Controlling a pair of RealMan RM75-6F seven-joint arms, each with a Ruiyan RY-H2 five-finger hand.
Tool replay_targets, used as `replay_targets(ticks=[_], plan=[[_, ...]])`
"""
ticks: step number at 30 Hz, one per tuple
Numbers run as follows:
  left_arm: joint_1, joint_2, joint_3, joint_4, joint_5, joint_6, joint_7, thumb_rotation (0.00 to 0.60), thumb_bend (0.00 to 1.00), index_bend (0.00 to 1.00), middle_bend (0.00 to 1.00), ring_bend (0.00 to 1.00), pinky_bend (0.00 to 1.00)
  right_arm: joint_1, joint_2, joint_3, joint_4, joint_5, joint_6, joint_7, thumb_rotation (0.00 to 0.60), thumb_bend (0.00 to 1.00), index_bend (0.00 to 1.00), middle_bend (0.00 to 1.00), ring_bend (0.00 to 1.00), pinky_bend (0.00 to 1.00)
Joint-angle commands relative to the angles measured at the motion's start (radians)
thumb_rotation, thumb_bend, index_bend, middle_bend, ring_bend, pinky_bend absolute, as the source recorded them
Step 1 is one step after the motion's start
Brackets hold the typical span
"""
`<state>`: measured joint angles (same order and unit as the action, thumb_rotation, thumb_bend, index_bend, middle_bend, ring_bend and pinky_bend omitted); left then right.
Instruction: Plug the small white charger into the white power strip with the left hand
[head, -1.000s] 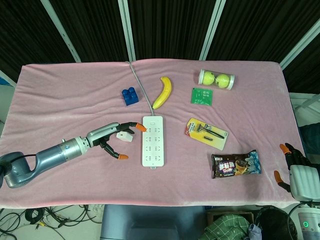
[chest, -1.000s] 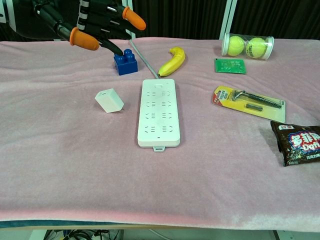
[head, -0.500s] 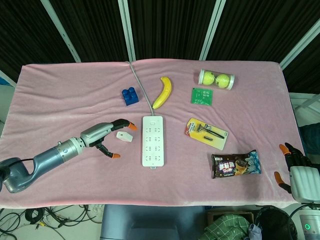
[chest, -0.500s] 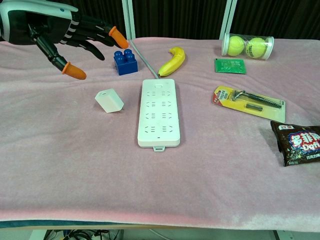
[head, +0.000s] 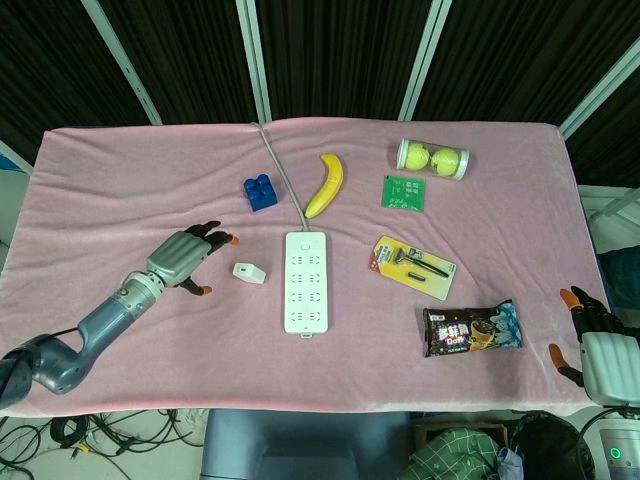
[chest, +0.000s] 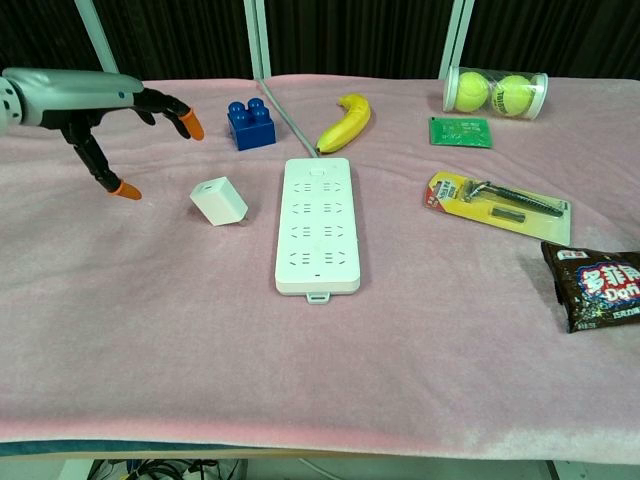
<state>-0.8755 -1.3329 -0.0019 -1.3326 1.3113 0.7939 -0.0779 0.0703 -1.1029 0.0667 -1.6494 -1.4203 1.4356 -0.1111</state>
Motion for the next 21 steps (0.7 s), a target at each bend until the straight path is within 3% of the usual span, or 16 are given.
replay_targets(ticks=[1,14,21], plan=[[0.028,-0.089,-0.024,0.072,-0.084,0.008,0.111,0.600,0.16,0.19,0.20,0.00,0.14,0.000,0.001,0.000,-0.001,0.003,-0.003,0.002,0.600,0.24,0.12,0.09,0.15,0.27],[0.044,-0.197,-0.047,0.180,0.017,0.086,0.049,0.600,0.16,0.30,0.30,0.04,0.15,0.004,0.012,-0.002,-0.014,0.022,-0.025,-0.006,0.600,0.25,0.12,0.09,0.15,0.27],[0.038,-0.239,-0.067,0.226,0.053,0.100,0.001,0.600,0.18,0.31,0.31,0.13,0.26,0.006,0.019,-0.003,-0.025,0.035,-0.039,-0.019,0.600,0.25,0.12,0.09,0.15,0.27]])
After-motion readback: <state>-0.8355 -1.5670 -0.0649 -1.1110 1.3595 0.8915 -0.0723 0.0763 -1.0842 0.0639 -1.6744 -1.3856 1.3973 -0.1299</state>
